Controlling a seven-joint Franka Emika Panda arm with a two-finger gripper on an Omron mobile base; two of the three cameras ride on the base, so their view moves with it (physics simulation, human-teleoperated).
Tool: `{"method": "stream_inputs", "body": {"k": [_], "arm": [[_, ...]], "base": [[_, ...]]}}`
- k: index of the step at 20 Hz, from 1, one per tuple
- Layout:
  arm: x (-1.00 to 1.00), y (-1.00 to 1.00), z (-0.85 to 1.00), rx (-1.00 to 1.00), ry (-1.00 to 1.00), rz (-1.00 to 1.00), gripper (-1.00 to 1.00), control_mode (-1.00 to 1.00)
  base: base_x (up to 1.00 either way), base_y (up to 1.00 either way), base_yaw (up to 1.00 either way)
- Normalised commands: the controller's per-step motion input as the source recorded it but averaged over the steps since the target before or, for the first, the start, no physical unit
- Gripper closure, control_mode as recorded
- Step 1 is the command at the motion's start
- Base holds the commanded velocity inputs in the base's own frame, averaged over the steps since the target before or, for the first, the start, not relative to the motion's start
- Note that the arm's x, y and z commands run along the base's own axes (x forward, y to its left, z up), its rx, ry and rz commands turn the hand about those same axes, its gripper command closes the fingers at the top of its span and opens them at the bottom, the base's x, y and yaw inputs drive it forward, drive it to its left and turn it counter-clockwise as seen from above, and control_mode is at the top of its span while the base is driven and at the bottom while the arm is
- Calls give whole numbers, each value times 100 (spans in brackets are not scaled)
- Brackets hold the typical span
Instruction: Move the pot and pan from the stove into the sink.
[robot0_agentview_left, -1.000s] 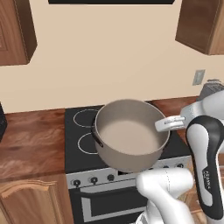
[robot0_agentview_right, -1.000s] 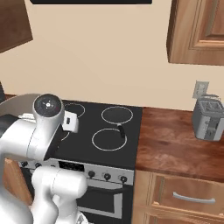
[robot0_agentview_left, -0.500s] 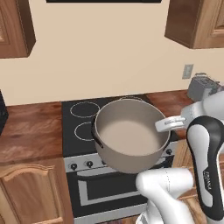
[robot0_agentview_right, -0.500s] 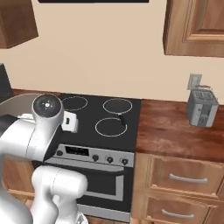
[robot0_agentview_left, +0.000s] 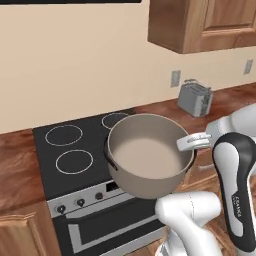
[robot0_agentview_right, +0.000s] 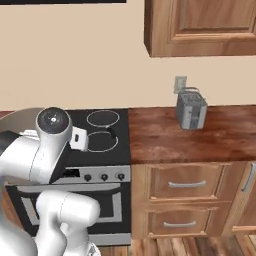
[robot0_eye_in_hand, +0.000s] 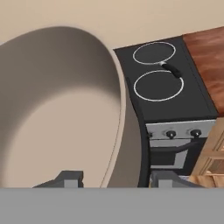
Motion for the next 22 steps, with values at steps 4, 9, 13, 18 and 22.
{"method": "stream_inputs", "body": {"k": [4,9,13,18,22], "arm": [[0,0,0,0,0,0,100,100],[0,0,0,0,0,0,100,100],[0,0,0,0,0,0,100,100],[0,0,0,0,0,0,100,100],[0,0,0,0,0,0,100,100]], "base": [[0,-5,-47],[0,-3,-47],[0,-2,-48],[0,-6,-47],[0,-6,-47]]}}
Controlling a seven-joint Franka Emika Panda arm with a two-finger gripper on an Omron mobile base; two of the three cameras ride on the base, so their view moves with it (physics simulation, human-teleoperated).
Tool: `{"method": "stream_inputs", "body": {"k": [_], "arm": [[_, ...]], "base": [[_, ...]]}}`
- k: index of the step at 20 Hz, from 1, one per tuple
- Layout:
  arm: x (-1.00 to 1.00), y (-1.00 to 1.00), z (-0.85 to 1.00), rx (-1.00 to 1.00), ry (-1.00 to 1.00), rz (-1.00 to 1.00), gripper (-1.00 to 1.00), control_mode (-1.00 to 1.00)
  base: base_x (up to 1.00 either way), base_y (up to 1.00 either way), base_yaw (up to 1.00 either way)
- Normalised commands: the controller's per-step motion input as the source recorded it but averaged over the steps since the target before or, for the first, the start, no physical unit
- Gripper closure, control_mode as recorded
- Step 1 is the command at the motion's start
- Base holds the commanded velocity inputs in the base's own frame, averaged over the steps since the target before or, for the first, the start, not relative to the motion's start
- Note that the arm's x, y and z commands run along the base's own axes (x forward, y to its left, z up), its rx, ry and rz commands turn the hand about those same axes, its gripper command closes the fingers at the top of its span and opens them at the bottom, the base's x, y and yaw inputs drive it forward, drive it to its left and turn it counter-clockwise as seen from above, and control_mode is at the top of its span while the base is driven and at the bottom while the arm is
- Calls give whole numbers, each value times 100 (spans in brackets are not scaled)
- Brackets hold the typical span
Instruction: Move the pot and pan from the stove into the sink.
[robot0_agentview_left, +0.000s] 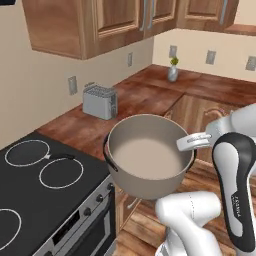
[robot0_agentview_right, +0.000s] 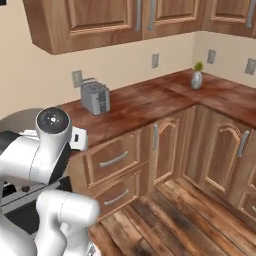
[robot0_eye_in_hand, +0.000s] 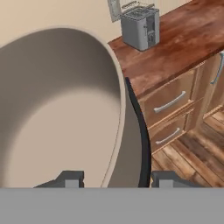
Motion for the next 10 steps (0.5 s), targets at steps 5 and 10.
{"method": "stream_inputs", "body": {"k": [5,10], "arm": [[0,0,0,0,0,0,100,100],[0,0,0,0,0,0,100,100]], "base": [[0,-8,-46],[0,-13,-44]]}}
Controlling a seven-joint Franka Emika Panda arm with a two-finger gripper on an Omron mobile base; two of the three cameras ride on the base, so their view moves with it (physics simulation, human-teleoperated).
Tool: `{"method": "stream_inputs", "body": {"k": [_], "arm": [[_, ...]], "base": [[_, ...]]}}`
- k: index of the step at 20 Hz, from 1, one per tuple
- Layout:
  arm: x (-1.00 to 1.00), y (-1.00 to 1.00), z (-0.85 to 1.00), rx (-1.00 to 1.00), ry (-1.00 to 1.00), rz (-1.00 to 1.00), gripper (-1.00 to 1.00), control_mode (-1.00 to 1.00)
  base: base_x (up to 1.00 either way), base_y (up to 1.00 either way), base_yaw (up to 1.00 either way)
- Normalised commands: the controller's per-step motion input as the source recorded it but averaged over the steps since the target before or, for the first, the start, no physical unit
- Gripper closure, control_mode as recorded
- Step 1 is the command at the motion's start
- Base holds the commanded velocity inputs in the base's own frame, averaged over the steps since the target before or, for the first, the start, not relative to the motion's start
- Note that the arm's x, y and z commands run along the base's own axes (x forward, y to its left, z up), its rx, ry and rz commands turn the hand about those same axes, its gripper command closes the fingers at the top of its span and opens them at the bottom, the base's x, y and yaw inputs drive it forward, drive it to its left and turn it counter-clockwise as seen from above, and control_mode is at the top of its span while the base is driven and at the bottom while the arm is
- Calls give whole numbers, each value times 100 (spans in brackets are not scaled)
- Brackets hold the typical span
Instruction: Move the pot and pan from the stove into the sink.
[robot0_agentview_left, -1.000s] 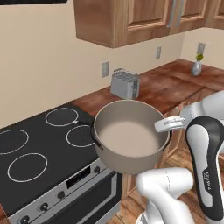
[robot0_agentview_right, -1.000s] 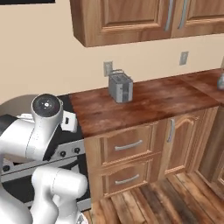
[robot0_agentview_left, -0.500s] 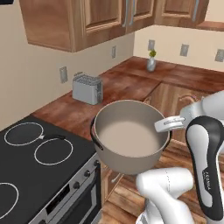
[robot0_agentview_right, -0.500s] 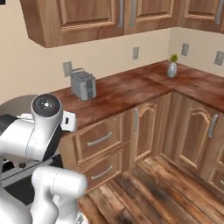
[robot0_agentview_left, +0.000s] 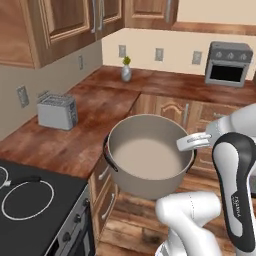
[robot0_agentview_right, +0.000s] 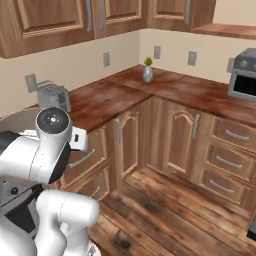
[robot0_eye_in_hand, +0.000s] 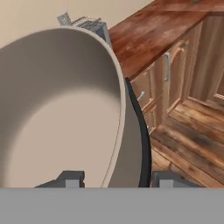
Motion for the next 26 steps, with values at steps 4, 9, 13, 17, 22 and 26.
{"method": "stream_inputs", "body": {"k": [4,9,13,17,22,26], "arm": [[0,0,0,0,0,0,100,100],[0,0,0,0,0,0,100,100],[0,0,0,0,0,0,100,100],[0,0,0,0,0,0,100,100],[0,0,0,0,0,0,100,100],[0,0,0,0,0,0,100,100]], "base": [[0,-18,-43],[0,-20,-43],[0,-21,-43],[0,-18,-44],[0,-11,-48],[1,-2,-50]]}}
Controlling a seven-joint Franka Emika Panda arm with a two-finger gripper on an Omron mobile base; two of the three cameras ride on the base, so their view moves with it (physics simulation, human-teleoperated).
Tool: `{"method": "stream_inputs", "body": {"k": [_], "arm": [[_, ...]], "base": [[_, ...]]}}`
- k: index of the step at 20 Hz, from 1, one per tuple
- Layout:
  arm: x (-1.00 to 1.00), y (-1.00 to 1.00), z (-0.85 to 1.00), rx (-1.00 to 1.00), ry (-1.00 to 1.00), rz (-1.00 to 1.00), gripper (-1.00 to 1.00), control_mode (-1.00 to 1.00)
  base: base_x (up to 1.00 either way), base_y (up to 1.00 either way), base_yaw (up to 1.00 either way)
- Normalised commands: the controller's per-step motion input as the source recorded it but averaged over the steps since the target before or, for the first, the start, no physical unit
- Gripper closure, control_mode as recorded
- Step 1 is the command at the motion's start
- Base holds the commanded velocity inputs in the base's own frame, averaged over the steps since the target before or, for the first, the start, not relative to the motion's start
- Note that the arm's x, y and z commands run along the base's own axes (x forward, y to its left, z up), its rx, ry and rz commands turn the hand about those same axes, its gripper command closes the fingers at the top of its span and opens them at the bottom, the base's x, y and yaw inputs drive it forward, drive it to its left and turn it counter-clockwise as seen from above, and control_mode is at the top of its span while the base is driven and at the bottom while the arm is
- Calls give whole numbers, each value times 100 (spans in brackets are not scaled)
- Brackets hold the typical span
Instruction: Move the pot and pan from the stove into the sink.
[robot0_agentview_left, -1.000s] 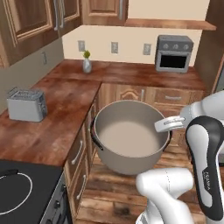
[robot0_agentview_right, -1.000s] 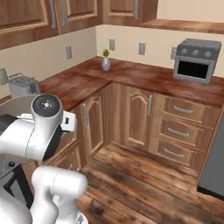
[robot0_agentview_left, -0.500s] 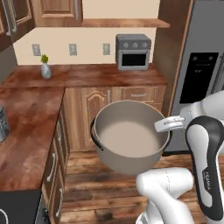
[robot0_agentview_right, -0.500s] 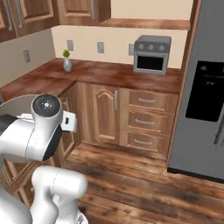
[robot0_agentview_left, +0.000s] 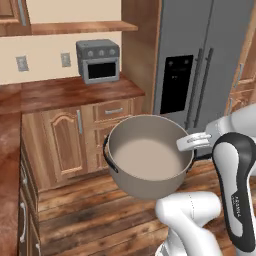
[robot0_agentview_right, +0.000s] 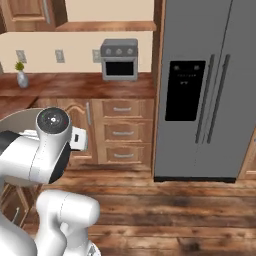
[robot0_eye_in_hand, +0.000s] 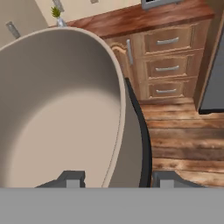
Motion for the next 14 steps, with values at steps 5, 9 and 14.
{"method": "stream_inputs", "body": {"k": [5,9,14], "arm": [[0,0,0,0,0,0,100,100],[0,0,0,0,0,0,100,100],[0,0,0,0,0,0,100,100]], "base": [[1,0,-50],[1,-1,-50],[0,-1,-50]]}}
